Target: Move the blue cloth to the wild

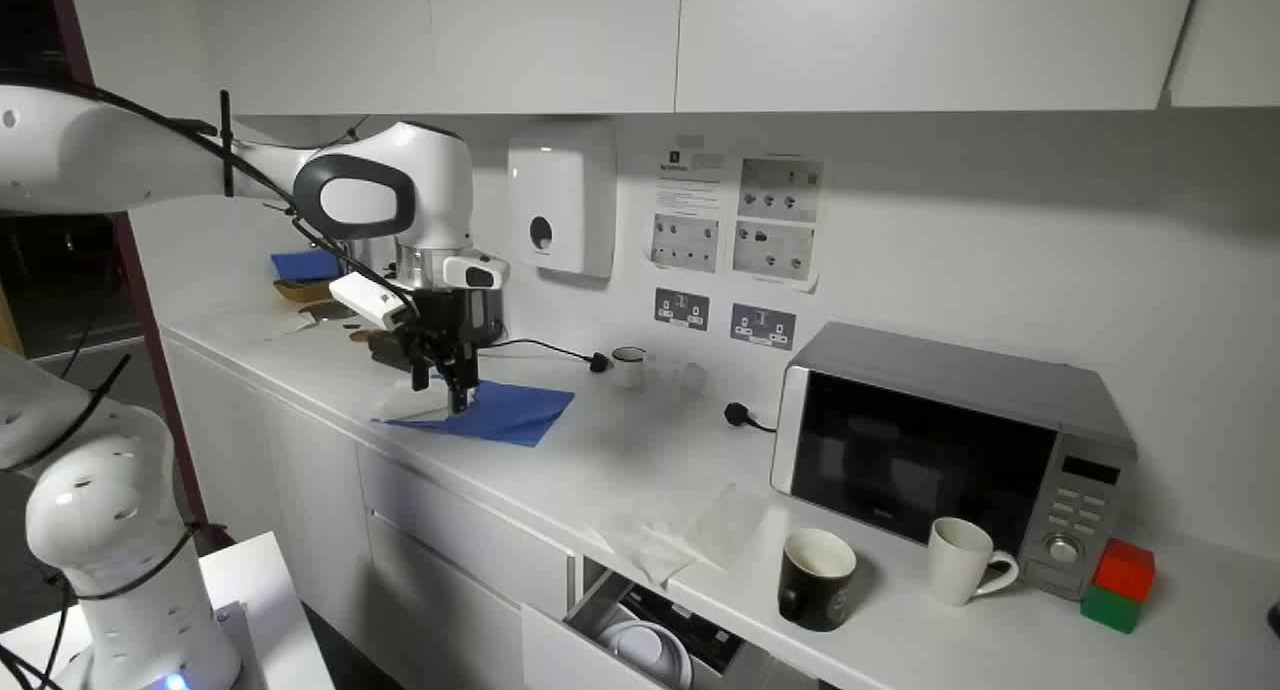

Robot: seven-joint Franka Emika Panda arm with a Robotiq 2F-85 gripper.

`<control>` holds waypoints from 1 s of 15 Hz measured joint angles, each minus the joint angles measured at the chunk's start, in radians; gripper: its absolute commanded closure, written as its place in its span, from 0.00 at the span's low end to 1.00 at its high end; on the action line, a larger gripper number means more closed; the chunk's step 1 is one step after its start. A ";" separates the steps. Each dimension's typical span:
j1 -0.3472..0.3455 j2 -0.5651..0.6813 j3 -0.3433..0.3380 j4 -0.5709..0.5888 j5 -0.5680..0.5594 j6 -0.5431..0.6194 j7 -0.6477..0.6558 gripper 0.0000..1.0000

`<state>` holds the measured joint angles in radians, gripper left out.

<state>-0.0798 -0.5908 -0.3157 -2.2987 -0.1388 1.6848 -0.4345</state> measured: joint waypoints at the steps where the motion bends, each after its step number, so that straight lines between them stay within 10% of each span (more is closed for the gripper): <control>1: 0.000 0.000 0.000 0.000 0.000 0.000 0.000 0.00; 7: 0.000 0.000 0.002 -0.001 0.034 0.003 0.014 0.00; 15: 0.022 0.004 0.070 -0.024 0.406 0.252 0.189 0.00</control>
<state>-0.0581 -0.5872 -0.2457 -2.3224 0.2676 1.9368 -0.2458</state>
